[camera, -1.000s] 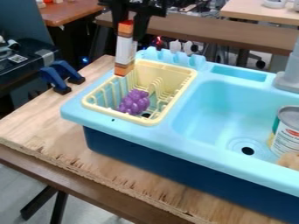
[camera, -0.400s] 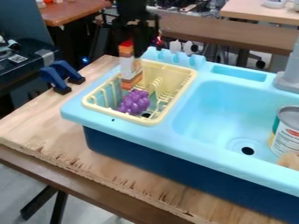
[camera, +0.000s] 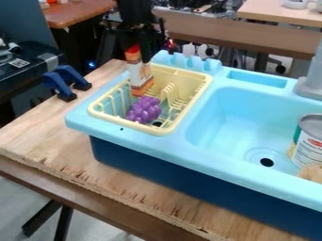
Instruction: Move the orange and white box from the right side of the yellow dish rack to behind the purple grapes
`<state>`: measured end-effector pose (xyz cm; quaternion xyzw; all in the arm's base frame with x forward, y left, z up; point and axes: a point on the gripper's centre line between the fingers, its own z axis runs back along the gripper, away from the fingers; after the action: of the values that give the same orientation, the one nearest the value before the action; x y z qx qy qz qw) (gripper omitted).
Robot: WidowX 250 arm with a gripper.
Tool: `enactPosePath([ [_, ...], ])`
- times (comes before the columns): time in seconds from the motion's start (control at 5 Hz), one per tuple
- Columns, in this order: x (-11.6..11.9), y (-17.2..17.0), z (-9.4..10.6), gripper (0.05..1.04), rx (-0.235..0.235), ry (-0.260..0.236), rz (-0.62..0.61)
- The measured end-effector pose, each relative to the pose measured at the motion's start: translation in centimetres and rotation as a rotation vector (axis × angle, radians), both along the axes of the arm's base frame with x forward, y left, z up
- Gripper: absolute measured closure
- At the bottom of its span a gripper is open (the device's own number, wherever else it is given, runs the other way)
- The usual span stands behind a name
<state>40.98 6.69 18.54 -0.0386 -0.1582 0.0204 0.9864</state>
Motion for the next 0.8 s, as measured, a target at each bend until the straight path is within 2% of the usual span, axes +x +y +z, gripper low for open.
enactPosePath([
  [0.4, 0.6, -0.2, -0.9, 0.685, -0.020, -0.045, 0.001],
  [0.6, 0.6, -0.1, -1.1, 0.621, -0.028, -0.047, 0.013],
  [0.8, 0.2, 0.1, -2.1, 0.305, -0.052, -0.034, 0.024],
])
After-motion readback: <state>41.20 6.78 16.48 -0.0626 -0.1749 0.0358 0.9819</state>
